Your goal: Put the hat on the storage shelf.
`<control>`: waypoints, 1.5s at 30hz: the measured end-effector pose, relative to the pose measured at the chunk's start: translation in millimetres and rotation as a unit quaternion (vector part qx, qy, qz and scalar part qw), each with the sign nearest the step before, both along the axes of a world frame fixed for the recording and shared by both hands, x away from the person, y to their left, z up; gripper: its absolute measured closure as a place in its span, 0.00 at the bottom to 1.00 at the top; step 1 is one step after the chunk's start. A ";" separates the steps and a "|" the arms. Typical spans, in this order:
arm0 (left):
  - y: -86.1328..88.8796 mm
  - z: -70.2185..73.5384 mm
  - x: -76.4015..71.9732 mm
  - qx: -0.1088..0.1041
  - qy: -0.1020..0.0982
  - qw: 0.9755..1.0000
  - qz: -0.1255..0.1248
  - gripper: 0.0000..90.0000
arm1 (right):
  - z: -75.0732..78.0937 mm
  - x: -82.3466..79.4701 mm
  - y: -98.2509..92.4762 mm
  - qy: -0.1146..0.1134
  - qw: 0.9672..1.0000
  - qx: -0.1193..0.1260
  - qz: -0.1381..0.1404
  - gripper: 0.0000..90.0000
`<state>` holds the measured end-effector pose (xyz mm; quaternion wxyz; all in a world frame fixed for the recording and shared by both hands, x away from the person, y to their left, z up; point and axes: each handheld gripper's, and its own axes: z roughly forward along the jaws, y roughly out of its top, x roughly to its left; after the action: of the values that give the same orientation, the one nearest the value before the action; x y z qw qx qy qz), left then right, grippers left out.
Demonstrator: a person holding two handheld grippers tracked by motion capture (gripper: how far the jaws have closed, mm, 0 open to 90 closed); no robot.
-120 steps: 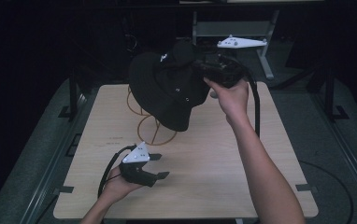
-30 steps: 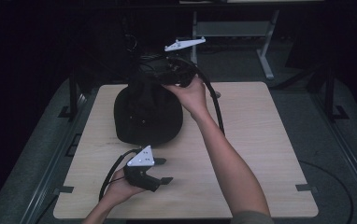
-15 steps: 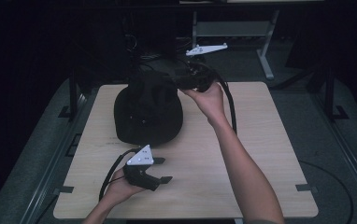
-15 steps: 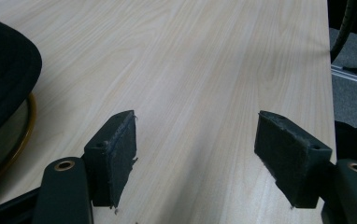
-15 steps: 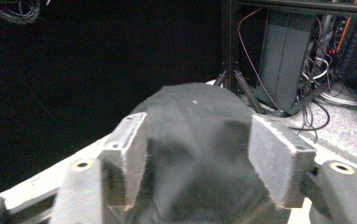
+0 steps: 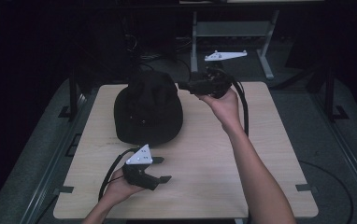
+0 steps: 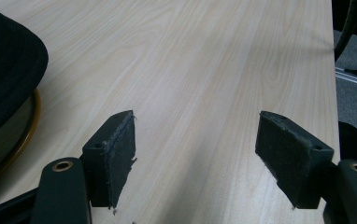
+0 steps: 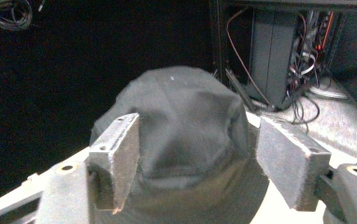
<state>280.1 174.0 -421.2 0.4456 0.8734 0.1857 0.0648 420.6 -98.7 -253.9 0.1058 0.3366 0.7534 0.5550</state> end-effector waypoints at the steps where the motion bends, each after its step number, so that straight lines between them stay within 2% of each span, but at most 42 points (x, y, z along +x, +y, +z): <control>1: 0.2 0.1 0.1 0.000 0.000 1.000 0.000 0.31 | -0.6 -0.8 -2.0 -0.001 1.000 0.002 -0.002 0.32; 26: 2.0 -0.9 1.2 0.000 0.003 1.000 0.005 0.31 | -25.0 -29.1 -54.1 0.013 0.999 0.003 -0.037 0.29; 42: 4.0 -0.9 1.7 0.003 0.006 1.000 0.004 0.30 | -47.4 -51.6 -84.7 0.025 0.998 0.005 -0.061 0.28; 45: 4.2 -1.2 1.4 -0.004 0.008 1.000 0.007 0.30 | -54.0 -56.9 -90.0 0.031 0.997 0.007 -0.066 0.27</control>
<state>281.5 178.1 -422.5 0.4468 0.8708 0.1960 0.0605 363.7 -188.8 -307.9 0.1165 0.4029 0.7286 0.5416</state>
